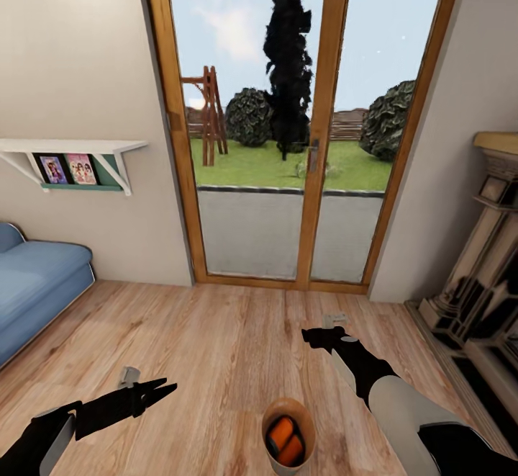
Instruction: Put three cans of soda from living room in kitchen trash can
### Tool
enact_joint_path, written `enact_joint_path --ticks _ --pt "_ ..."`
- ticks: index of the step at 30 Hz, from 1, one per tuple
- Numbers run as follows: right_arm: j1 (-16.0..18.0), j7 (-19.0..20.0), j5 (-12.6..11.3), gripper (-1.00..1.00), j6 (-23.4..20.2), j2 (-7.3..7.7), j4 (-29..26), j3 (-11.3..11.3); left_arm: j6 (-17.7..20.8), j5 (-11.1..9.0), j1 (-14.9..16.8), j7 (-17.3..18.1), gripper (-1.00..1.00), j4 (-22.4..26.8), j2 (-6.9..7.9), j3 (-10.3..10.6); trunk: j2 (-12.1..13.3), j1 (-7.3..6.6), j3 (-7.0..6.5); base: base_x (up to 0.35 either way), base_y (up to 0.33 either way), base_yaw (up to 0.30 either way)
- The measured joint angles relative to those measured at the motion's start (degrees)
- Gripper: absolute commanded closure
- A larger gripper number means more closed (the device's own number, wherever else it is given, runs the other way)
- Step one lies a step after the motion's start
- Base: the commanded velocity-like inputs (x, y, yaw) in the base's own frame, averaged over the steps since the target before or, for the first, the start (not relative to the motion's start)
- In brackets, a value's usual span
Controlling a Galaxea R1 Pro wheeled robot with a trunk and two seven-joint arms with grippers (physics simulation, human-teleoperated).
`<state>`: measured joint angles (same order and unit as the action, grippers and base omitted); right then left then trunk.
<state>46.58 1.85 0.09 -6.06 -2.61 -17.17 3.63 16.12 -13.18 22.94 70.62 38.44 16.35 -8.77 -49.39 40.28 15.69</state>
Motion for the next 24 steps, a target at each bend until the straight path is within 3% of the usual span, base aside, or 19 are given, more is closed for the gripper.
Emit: enact_joint_path --ticks 4,6,8,13,19,23,24 --pt "-0.02 0.00 -0.06 -1.00 -0.04 0.27 0.26 -0.13 -4.09 0.01 0.00 -0.08 -1.00 -2.63 0.00 -0.05 0.00 0.00 -0.03 0.000 0.000 0.000" --pt "-0.05 -0.04 -0.18 -1.00 -0.07 0.57 0.99 -0.18 -9.35 0.06 -0.01 -0.11 -1.00 -6.53 0.04 -0.12 0.00 0.00 -0.03 0.000 0.000 0.000" --pt "-0.06 -0.06 -0.21 -1.00 -0.09 0.82 2.09 -0.22 -11.33 0.07 -0.01 -0.12 -1.00 -8.72 0.14 -0.15 0.00 0.00 -0.04 0.000 0.000 0.000" --pt "-0.23 -0.29 -0.39 -1.00 0.37 2.68 9.84 -0.35 -14.31 0.09 -0.01 -0.16 -1.00 -17.10 1.39 -0.24 0.00 0.00 -0.03 0.000 0.000 0.000" --pt "-3.28 -1.93 -0.44 -1.00 4.38 3.27 13.65 -0.39 -15.74 0.14 -0.01 -0.58 -1.00 -25.78 2.17 -0.17 0.00 0.00 -0.03 0.000 0.000 0.000" --pt "-5.59 -4.18 -0.44 -1.00 5.31 3.34 14.28 -0.39 -17.51 0.16 -0.06 -2.65 -1.00 -30.55 2.83 -0.13 0.00 0.00 -0.04 0.000 0.000 0.000" --pt "-6.56 -5.14 -0.44 -1.00 6.06 3.36 14.44 -0.39 -18.28 0.20 -0.08 -4.82 -1.00 -32.54 3.07 0.01 0.00 0.00 -0.03 0.000 0.000 0.000"
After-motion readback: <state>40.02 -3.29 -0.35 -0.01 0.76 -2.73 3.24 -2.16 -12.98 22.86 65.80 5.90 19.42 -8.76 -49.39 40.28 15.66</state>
